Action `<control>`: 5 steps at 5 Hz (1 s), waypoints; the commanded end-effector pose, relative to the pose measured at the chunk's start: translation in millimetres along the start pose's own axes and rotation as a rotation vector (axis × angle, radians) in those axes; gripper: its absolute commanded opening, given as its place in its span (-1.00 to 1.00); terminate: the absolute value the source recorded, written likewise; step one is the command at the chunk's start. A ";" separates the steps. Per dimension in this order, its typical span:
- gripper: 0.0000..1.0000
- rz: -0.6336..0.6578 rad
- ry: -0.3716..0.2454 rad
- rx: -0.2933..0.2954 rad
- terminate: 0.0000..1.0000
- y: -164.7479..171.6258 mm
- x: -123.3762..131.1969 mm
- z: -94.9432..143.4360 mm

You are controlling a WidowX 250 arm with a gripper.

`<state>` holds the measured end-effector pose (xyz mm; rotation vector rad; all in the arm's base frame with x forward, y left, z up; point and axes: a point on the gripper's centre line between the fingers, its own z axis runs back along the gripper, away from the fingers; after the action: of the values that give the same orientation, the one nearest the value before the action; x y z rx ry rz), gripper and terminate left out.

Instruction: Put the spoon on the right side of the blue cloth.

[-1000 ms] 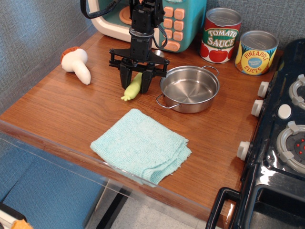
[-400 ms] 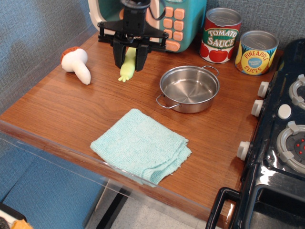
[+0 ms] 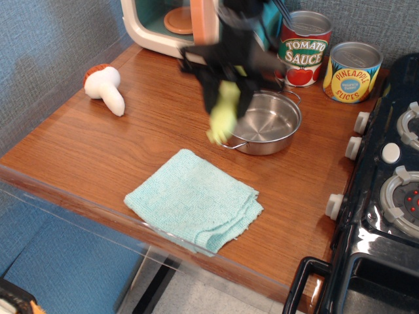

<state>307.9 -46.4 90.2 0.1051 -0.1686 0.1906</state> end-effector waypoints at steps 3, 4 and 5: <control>-1.00 -0.131 0.070 -0.072 -1.00 -49.1 -54.5 -17.3; -1.00 -0.128 0.098 -0.064 -1.00 -48.9 -54.8 -26.2; -1.00 -0.106 0.143 -0.045 -1.00 -46.6 -53.8 -35.6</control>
<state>271.7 -100.2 25.4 0.0709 0.0219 0.0922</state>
